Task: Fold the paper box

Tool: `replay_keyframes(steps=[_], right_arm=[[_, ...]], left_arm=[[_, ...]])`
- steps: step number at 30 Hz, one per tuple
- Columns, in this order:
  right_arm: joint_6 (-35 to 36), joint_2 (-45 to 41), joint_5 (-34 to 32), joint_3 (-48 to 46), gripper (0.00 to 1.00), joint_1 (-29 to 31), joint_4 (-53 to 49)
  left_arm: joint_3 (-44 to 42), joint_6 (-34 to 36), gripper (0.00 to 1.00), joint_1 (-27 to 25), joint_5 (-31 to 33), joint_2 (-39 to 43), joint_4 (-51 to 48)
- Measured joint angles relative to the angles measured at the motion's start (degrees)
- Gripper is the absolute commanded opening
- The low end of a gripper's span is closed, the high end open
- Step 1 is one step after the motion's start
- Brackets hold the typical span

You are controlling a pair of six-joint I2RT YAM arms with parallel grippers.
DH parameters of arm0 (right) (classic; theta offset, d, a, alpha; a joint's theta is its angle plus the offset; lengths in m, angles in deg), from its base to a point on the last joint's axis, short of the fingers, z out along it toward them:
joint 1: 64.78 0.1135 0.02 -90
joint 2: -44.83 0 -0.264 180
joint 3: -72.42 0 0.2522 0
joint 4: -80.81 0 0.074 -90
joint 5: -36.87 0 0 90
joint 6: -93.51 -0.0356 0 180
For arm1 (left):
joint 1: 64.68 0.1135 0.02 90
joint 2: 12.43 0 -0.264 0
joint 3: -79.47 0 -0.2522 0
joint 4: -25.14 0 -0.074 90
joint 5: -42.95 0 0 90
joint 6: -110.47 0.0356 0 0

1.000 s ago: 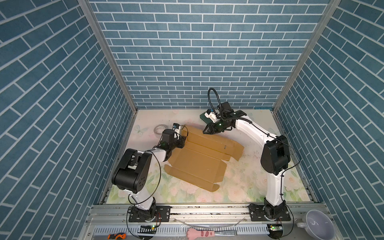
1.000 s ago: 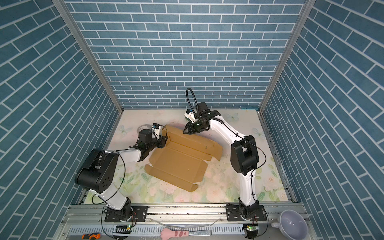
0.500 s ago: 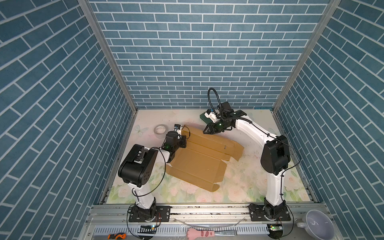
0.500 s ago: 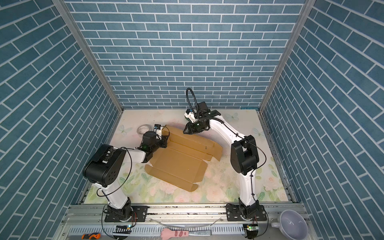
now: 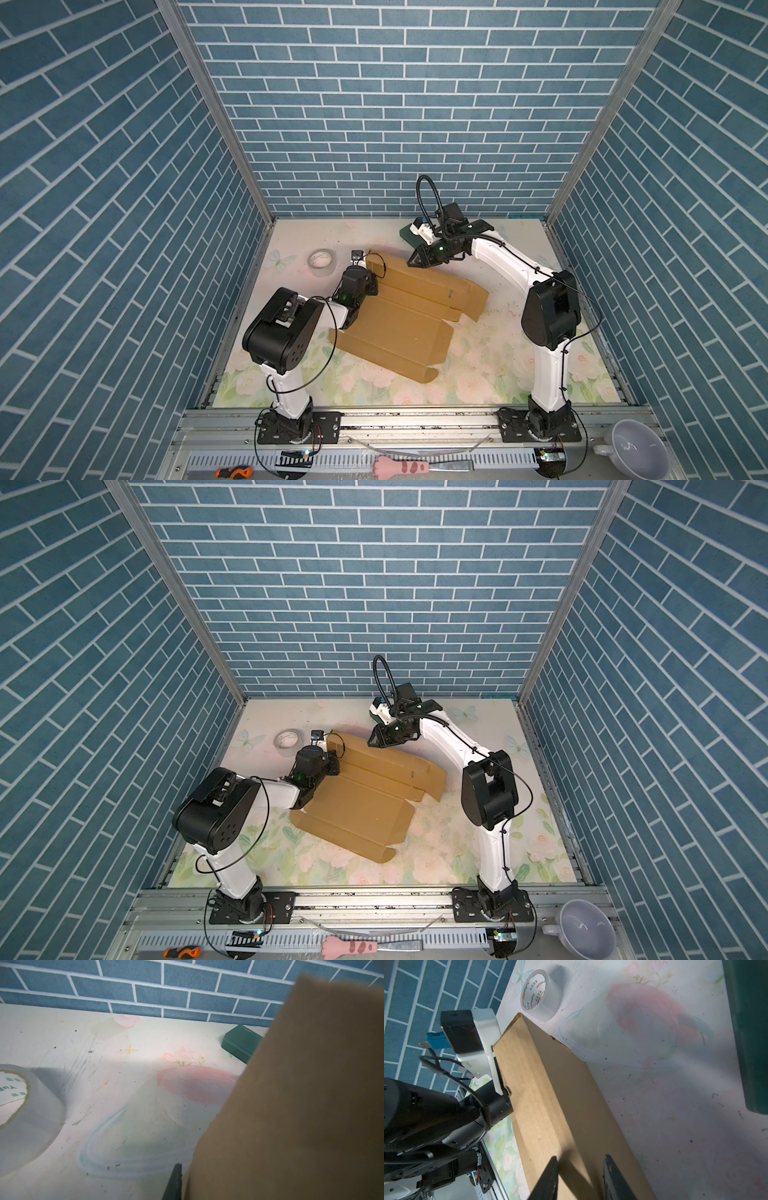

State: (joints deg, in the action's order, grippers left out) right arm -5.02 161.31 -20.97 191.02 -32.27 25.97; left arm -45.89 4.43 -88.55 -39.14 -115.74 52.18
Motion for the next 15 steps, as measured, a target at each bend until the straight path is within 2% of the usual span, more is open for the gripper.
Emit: replay_keyframes(steps=[2, 4, 8, 12, 15], right_arm=[[-0.02, 0.0, 0.2, 0.0, 0.36, 0.07, -0.02], [-0.09, 0.0, 0.26, 0.0, 0.39, 0.22, -0.04], [-0.17, 0.0, 0.26, -0.02, 0.46, 0.35, -0.02], [-0.13, 0.0, 0.42, 0.0, 0.49, 0.33, 0.04], [0.57, 0.0, -0.26, 0.0, 0.32, 0.59, -0.28]], left_arm=[[0.07, -0.31, 0.25, -0.07, 0.76, -0.24, 0.22], [0.15, -0.35, 0.25, -0.11, 1.05, -0.48, 0.55], [0.15, -0.28, 0.12, -0.11, 0.37, -0.7, 1.33], [0.0, -0.22, 0.03, -0.09, -0.76, -0.74, 2.14], [-1.25, 0.02, 0.0, -0.09, -0.9, -0.74, 3.98]])
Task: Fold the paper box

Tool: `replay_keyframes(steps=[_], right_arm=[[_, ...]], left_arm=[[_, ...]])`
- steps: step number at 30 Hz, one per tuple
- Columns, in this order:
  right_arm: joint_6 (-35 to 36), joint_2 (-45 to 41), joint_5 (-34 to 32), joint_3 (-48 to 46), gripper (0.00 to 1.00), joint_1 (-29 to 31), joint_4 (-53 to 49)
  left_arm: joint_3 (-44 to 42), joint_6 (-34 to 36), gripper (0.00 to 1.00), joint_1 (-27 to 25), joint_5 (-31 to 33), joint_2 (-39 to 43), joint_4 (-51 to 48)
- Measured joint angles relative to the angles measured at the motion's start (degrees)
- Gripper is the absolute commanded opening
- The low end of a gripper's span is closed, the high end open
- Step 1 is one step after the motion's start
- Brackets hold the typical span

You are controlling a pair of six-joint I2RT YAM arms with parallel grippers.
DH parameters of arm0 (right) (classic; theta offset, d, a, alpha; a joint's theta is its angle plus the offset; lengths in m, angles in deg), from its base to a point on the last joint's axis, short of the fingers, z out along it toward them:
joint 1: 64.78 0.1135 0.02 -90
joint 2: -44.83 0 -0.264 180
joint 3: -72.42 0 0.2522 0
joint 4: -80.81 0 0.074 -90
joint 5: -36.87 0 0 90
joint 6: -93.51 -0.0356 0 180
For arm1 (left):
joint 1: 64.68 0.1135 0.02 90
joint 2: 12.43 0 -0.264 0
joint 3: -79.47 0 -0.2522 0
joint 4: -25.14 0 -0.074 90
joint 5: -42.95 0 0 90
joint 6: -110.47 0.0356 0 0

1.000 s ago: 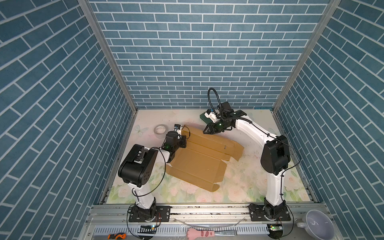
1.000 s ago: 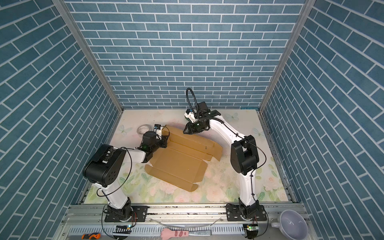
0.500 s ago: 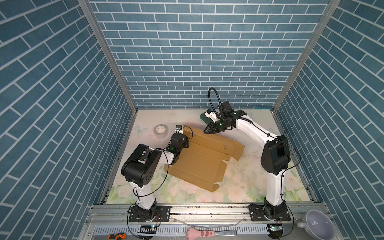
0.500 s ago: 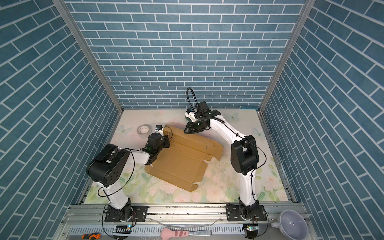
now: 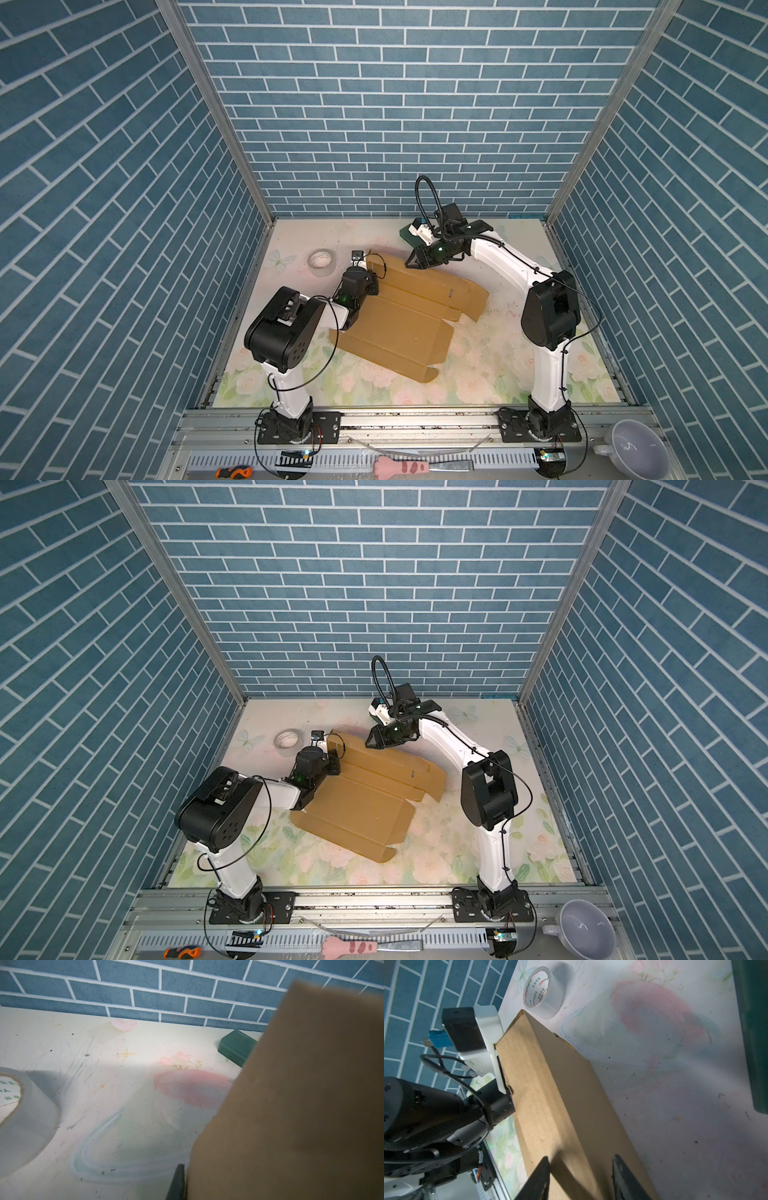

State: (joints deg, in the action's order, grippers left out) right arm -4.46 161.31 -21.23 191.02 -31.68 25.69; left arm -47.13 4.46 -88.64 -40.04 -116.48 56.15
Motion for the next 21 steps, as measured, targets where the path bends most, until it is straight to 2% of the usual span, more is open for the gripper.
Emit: replay_keyframes(steps=[1, 3, 7, 12, 17, 21], right_arm=[[0.11, 0.02, -0.59, 0.0, 0.3, 0.15, -0.2], [0.57, 0.28, -1.92, 0.68, 0.31, 0.55, -0.98], [0.55, 0.39, -3.8, 1.88, 0.46, 0.85, -1.97], [-0.2, -1.31, -4.39, 1.6, 0.56, 0.39, -2.49], [-3.48, -10.54, -5.86, -4.35, 0.55, -1.99, -1.6], [-10.08, -21.27, -13.92, -10.16, 0.52, -4.13, -1.42]], left_arm=[[-0.42, -0.02, 0.0, 0.0, -0.02, 0.0, 0.68], [-0.94, -0.02, 0.0, 0.0, -0.02, 0.0, 1.57], [-1.4, 0.42, 0.0, -0.11, 0.2, 0.0, 2.34], [-3.63, 0.94, 0.0, -0.52, 1.42, 1.01, 4.17], [-8.07, 1.16, 0.0, -1.73, 5.31, 2.45, 8.44], [-10.64, 0.68, 0.0, -4.04, 10.16, 2.6, 12.33]])
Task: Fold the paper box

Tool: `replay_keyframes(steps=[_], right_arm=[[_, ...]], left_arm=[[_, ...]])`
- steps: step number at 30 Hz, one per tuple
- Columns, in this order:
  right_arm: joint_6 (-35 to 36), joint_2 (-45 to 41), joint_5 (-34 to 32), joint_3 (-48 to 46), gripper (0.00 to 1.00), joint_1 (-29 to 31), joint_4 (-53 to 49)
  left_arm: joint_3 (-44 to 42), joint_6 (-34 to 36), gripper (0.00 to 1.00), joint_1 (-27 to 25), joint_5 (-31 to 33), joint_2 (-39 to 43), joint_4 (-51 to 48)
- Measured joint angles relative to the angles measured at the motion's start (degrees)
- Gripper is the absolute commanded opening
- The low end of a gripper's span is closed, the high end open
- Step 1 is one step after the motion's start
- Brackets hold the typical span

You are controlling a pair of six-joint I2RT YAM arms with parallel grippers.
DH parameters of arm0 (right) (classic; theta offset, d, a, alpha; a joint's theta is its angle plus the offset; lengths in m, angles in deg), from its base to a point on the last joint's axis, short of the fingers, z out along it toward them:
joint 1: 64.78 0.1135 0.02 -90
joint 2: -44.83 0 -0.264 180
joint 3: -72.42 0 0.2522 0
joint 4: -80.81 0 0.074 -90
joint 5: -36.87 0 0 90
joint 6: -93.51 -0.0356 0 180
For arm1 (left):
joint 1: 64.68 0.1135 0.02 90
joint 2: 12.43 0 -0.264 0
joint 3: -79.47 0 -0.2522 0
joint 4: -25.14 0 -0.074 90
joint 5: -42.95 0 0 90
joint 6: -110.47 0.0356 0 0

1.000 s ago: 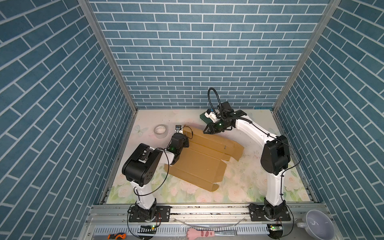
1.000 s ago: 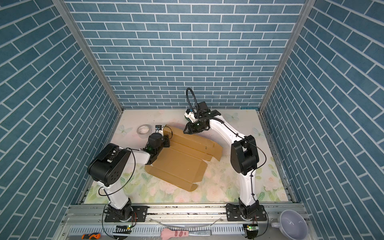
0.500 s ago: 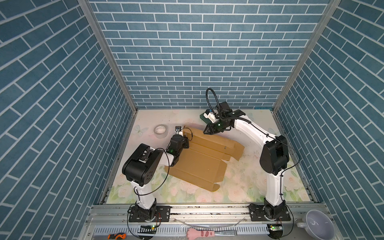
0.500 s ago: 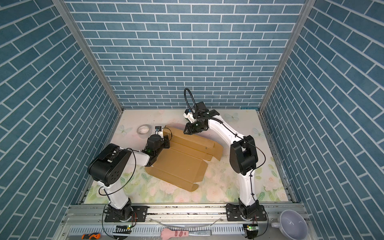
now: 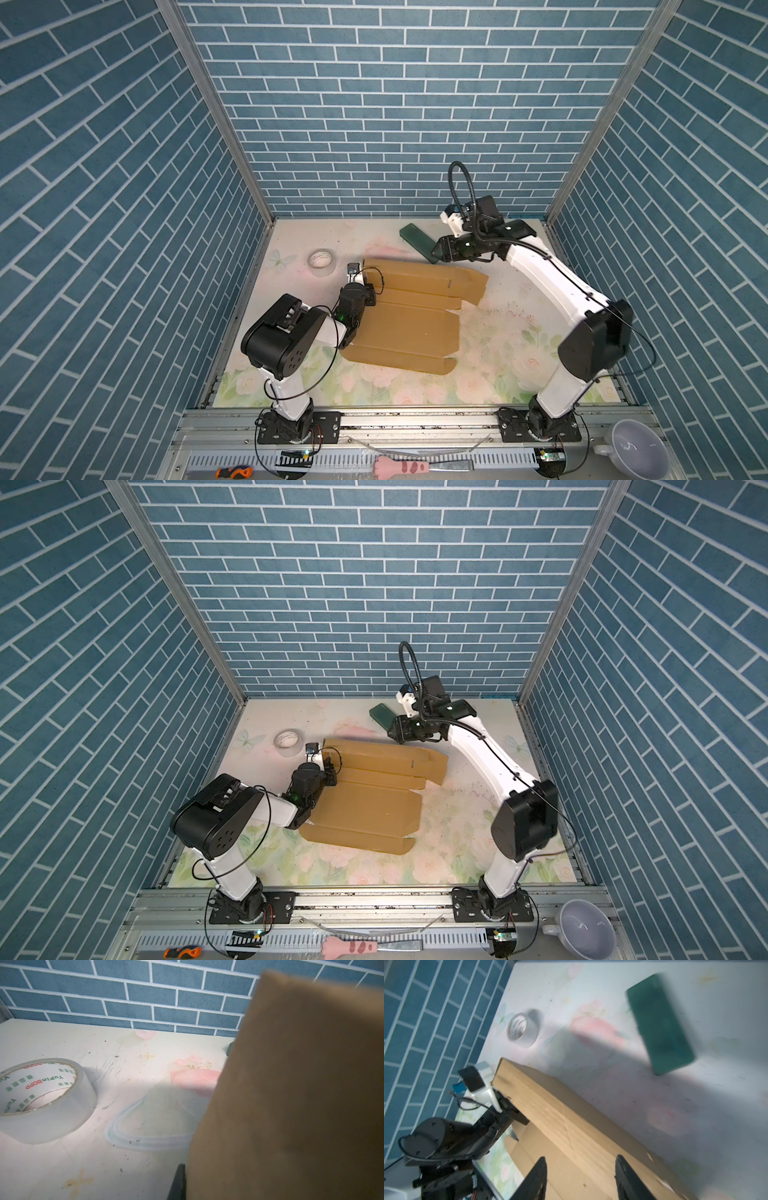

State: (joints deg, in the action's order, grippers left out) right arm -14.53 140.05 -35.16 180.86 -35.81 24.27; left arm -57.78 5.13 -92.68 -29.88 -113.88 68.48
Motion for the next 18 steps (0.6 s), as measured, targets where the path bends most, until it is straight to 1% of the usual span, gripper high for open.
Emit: replay_keyframes(steps=[3, 6, 11, 18], right_arm=[[-5.11, -6.4, -5.22, -4.28, 0.53, -0.09, -0.26], [-9.25, -9.44, -7.04, -8.17, 0.56, -0.2, -0.92], [-13.38, -7.08, -4.57, -12.37, 0.59, -2.25, -0.68], [-16.65, -1.29, 1.05, -12.9, 0.62, -5.66, 3.1]], left_arm=[[-1.01, -0.31, 0.0, -1.77, 3.17, 0.0, 1.95], [-1.84, -0.33, 0.0, -2.69, 4.96, 0.0, 3.08], [-2.27, -0.26, 0.0, -3.02, 5.81, 0.0, 4.02], [-2.27, 0.28, 0.0, -3.32, 5.99, -0.02, 4.37]])
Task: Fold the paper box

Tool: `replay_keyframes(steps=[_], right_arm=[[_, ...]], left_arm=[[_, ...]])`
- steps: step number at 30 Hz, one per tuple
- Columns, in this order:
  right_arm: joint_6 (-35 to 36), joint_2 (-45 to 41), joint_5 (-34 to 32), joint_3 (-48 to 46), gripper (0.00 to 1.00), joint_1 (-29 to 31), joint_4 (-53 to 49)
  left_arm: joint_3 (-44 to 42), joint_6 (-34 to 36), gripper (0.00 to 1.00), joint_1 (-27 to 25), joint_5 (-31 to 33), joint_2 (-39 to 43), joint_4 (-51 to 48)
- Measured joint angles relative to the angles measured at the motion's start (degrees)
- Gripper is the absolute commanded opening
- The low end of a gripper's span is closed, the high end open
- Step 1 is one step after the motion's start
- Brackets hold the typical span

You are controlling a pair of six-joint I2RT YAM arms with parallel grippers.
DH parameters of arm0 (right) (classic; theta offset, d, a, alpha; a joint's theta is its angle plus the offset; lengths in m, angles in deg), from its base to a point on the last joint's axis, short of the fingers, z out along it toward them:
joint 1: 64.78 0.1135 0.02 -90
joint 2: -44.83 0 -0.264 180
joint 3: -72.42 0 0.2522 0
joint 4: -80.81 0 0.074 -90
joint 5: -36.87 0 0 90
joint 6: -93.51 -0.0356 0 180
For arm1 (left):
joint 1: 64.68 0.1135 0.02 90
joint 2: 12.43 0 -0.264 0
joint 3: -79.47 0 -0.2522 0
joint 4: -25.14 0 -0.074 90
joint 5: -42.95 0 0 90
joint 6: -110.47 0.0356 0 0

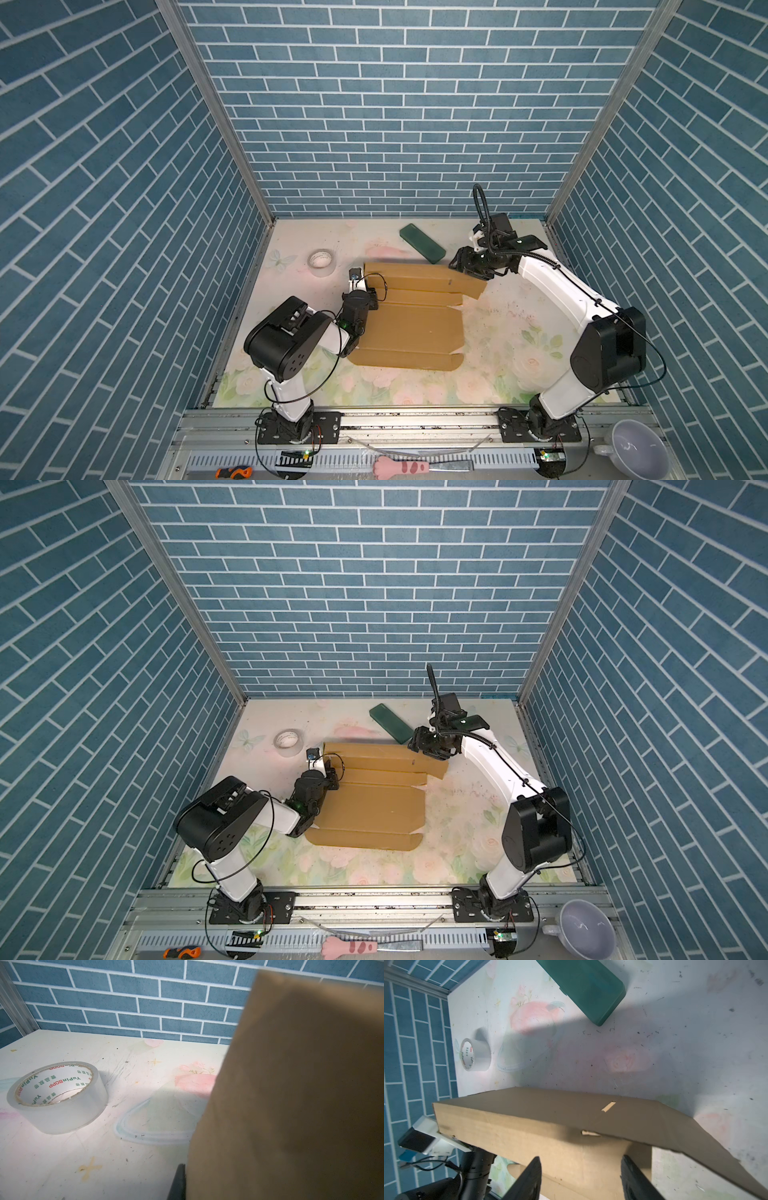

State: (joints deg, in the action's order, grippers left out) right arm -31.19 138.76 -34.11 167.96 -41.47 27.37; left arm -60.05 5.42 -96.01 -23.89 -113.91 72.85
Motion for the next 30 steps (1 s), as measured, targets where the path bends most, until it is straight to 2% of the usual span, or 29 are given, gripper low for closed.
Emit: replay_keyframes(steps=[5, 13, 15, 17, 21, 24, 28, 30], right_arm=[[-1.84, 1.38, 2.97, -0.52, 0.54, -0.13, 2.93], [-4.5, 1.42, 3.72, -2.78, 0.25, -0.26, 6.19], [-4.57, 1.42, 3.61, -2.93, 0.22, -0.46, 7.21], [-4.57, 1.42, 3.69, -3.3, 0.26, -0.7, 8.28], [-4.5, 1.33, 4.83, -4.24, 0.48, -0.79, 9.38], [-3.58, -0.2, 6.95, -6.34, 0.58, -1.7, 9.99], [-2.62, -6.58, 10.67, -12.0, 0.61, -5.51, 10.4], [-2.4, -10.84, 11.93, -15.04, 0.59, -7.69, 10.6]], left_arm=[[0.0, 0.28, 0.0, -0.17, 0.35, 0.0, 0.04], [0.02, 0.28, 0.0, -0.33, 0.81, -0.07, 0.11], [0.02, 0.11, 0.0, -0.33, 0.87, -0.2, 0.0], [0.0, -0.11, 0.0, -0.33, 1.05, -0.22, -0.22], [0.11, -0.87, 0.0, -0.5, 1.55, -0.2, -0.96], [0.83, -2.12, 0.0, -0.68, 2.32, 0.15, -3.39], [2.03, -3.69, 0.0, -0.9, 2.97, 0.83, -6.82], [2.54, -4.28, 0.0, -0.9, 3.02, 0.87, -8.0]])
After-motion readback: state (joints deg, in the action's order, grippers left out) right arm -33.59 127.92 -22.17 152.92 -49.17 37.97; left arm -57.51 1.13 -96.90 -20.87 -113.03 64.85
